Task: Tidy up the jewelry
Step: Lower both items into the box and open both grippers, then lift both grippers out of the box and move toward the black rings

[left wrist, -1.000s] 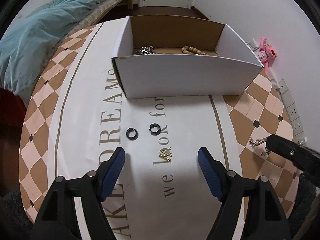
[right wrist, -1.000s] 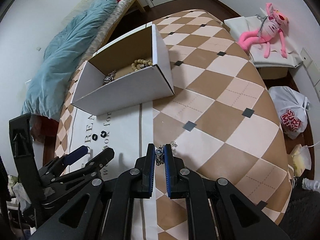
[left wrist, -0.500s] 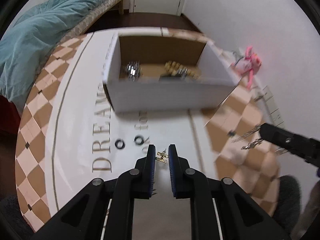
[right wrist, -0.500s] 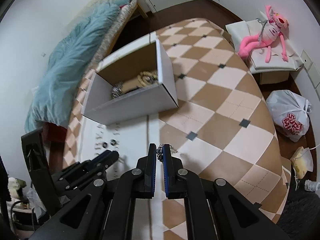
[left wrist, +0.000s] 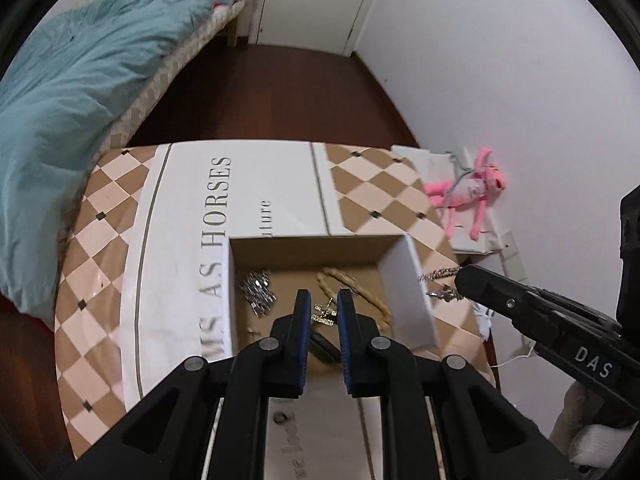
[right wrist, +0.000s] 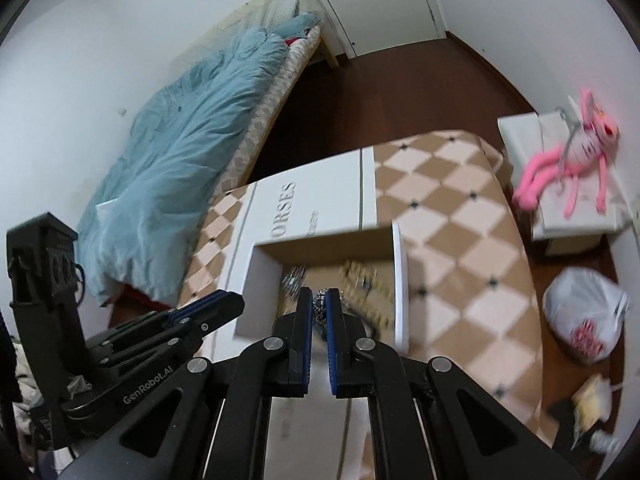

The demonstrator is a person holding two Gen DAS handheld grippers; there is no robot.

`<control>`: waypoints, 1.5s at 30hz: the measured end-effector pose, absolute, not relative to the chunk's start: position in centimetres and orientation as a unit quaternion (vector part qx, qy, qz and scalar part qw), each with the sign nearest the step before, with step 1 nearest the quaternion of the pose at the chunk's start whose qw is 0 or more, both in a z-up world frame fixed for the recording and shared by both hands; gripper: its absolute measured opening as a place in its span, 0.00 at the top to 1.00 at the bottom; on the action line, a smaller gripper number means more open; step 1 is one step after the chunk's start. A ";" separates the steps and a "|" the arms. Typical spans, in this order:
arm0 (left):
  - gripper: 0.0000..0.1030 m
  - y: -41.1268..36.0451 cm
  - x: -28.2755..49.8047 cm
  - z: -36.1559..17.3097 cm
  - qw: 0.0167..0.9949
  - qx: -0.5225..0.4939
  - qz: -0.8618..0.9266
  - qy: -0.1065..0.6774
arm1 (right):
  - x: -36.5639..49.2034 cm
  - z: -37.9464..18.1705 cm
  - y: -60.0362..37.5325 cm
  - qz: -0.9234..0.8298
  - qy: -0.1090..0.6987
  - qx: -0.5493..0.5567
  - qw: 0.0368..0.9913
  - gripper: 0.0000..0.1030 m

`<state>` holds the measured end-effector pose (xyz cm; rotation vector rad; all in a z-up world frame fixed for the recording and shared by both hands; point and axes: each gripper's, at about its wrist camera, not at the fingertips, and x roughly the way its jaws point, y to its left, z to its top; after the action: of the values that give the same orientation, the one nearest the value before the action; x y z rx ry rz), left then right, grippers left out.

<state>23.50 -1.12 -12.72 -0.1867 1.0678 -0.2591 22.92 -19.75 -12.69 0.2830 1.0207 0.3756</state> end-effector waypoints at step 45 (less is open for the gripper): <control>0.04 -0.2 18.9 -12.7 0.876 -0.018 0.017 0.482 | 21.3 -16.2 -19.7 0.013 0.512 -0.025 0.858 0.03</control>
<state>18.94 -0.18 -12.70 -0.0374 1.0070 0.0353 21.30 -19.67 -16.17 -0.0527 1.0756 0.0277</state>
